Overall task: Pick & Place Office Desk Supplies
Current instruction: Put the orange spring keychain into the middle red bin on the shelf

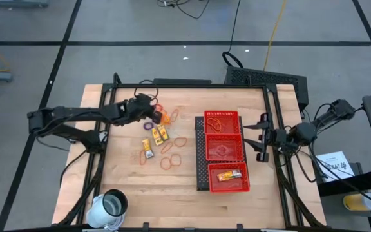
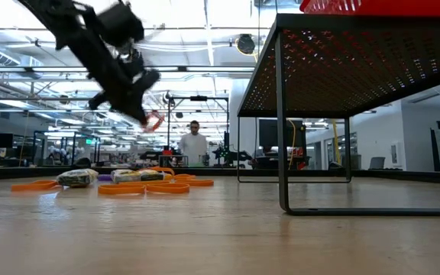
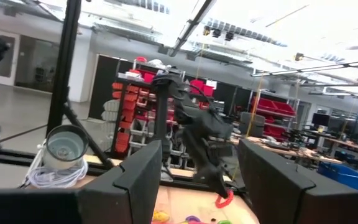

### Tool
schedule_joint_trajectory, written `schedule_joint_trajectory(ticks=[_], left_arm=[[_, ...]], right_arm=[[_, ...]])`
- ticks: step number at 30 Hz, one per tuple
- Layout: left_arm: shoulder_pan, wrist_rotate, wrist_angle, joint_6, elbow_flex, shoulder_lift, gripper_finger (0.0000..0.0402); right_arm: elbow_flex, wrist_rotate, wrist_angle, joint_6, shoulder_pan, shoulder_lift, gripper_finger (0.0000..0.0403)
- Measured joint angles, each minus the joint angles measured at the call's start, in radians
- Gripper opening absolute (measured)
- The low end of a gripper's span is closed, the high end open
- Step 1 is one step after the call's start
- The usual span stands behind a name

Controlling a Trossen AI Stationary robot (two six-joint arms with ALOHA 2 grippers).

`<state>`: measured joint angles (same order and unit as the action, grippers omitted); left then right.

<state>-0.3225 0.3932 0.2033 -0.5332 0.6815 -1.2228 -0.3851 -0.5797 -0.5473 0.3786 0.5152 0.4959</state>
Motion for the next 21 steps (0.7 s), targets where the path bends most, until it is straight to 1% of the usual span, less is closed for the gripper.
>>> schedule_joint_trajectory(ticks=[4, 10, 12, 17, 21], left_arm=[[0.084, -0.002, -0.162, 0.12, 0.001, 0.04, 0.0021], [0.197, -0.002, -0.406, 0.31, 0.001, 0.031, 0.0028], [0.226, -0.002, -0.456, 0.376, 0.002, 0.027, 0.0028], [0.27, -0.002, -0.579, 0.449, 0.003, 0.029, 0.0029], [0.294, -0.001, -0.648, 0.492, 0.005, 0.029, 0.003]], right_arm=[[0.0, 0.001, -0.026, 0.0, -0.044, 0.018, 0.0199], [0.0, 0.003, -0.105, -0.024, -0.124, 0.08, 0.0198], [0.0, 0.005, -0.142, -0.023, -0.151, 0.114, 0.0199], [-0.041, 0.012, -0.167, -0.026, -0.21, 0.215, 0.0201], [-0.12, 0.085, -0.116, -0.047, -0.252, 0.302, 0.0199]])
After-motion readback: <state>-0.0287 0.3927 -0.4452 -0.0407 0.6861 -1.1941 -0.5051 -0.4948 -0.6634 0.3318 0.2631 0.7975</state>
